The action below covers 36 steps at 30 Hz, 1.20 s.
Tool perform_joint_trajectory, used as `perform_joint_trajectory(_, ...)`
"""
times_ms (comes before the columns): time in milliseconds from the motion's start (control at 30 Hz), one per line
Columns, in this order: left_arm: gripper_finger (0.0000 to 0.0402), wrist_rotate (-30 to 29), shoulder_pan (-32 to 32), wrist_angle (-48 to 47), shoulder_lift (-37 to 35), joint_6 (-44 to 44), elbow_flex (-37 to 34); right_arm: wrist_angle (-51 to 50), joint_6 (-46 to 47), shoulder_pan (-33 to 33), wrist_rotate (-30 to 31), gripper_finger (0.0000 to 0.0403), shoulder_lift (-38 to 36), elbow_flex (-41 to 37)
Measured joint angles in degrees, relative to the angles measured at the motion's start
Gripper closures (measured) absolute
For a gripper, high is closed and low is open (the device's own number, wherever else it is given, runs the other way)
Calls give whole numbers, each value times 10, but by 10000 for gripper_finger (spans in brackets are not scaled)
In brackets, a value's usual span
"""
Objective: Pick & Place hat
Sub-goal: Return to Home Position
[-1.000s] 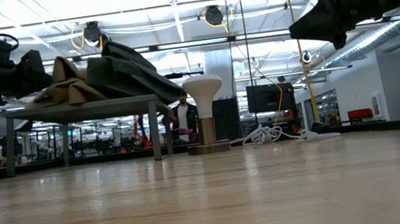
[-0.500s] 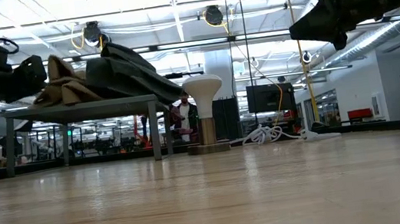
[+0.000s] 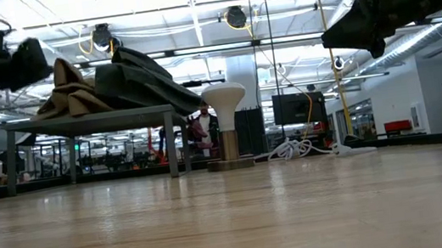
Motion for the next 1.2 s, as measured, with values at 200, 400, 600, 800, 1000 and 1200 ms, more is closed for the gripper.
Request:
perform_joint_trajectory(200, 282, 50, -10, -103, 0, 11, 100, 0, 0, 0, 0, 298, 0, 0)
perform_joint_trajectory(400, 282, 184, -47, -114, 0, 5, 167, 5, 0, 0, 0, 298, 0, 0)
perform_joint_trajectory(600, 282, 186, -91, -119, 0, -28, 175, 6, 1, 0, 0, 298, 0, 0)
perform_joint_trajectory(800, 282, 186, -142, -117, 0, -21, 175, 6, 26, 0, -3, 298, 0, 0)
perform_joint_trajectory(1000, 282, 180, -203, -100, 0, -4, 160, 6, 25, 0, -3, 298, 0, 0)
perform_joint_trajectory(1200, 282, 154, -267, -97, 0, 15, 140, 5, -5, 0, -1, 298, 0, 0)
